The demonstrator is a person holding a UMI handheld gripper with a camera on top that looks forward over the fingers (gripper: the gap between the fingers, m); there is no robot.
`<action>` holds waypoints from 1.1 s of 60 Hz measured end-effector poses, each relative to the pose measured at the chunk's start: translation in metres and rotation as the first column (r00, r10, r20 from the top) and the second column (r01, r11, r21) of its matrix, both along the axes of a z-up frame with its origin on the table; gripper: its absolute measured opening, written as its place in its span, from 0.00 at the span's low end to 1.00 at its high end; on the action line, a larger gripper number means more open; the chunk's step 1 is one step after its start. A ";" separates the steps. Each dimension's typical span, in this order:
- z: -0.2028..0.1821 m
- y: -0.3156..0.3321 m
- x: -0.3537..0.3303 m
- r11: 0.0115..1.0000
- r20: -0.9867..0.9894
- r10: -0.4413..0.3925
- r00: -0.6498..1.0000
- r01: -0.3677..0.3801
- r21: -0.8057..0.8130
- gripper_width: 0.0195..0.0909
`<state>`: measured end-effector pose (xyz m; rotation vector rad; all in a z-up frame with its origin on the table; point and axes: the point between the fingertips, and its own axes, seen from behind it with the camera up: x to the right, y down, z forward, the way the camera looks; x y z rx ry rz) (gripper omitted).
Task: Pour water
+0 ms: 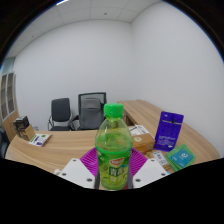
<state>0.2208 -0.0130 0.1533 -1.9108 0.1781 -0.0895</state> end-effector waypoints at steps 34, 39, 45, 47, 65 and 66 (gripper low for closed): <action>-0.069 -0.004 0.024 0.999 -0.009 0.002 1.000 -0.002 0.050 0.49; -0.072 -0.008 0.021 1.000 -0.020 0.013 1.000 -0.012 0.019 0.71; -0.070 -0.025 0.015 1.000 0.016 0.020 1.000 -0.020 0.004 0.93; -0.072 -0.035 0.013 1.000 0.013 0.018 1.000 -0.018 -0.014 0.92; -0.035 -0.149 -0.038 0.994 -0.009 0.057 0.998 -0.058 -0.097 0.92; -0.030 -0.154 -0.043 0.994 -0.014 0.063 0.998 -0.064 -0.093 0.92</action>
